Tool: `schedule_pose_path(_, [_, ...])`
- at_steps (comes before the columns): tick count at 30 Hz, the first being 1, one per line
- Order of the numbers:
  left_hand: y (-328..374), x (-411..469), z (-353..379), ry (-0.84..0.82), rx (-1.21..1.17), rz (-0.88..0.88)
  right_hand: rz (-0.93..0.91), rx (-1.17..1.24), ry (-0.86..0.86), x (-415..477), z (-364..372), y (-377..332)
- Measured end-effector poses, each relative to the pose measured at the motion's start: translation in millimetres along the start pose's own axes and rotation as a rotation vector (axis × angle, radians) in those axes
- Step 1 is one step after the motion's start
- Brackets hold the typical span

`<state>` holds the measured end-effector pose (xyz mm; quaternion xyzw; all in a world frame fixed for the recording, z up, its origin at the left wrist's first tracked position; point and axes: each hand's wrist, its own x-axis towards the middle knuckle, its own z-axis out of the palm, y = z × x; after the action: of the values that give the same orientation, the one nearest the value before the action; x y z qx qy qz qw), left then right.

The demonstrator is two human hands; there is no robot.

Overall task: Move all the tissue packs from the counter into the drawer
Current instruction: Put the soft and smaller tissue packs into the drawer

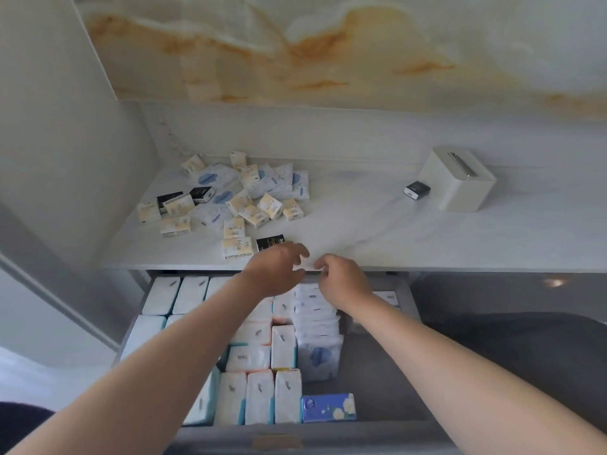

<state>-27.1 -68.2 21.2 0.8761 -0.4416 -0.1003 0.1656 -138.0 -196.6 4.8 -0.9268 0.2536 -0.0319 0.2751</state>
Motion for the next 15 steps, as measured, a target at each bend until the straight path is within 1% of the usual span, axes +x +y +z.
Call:
schedule_pose_path(2, [-11.4,16.2,-24.5,0.024,0.008,-0.042,-0.023,0.026,0.017,19.1,-9.4,-11.1])
schedule_pose_path(4, [-25.9,31.7,-44.5,0.022,0.066,-0.069,-0.049,0.019,0.002,41.2,-16.4,-21.1])
schedule_pose_path(6, [-43.3,46.6,-58.3,0.021,0.123,-0.086,-0.073,-0.011,-0.018,66.0,-20.8,-30.7])
schedule_pose_path(9, [-73.6,72.4,-66.9,0.056,0.116,-0.144,-0.073,-0.025,-0.028,107.4,-22.1,-43.3])
schedule_pose_path(12, [-96.7,100.3,-65.6,0.086,0.136,-0.196,-0.023,-0.002,-0.010,153.2,-17.3,-54.2])
schedule_pose_path(15, [-111.1,126.3,-59.7,0.107,0.156,-0.189,0.083,-0.002,0.000,199.5,-10.2,-64.8])
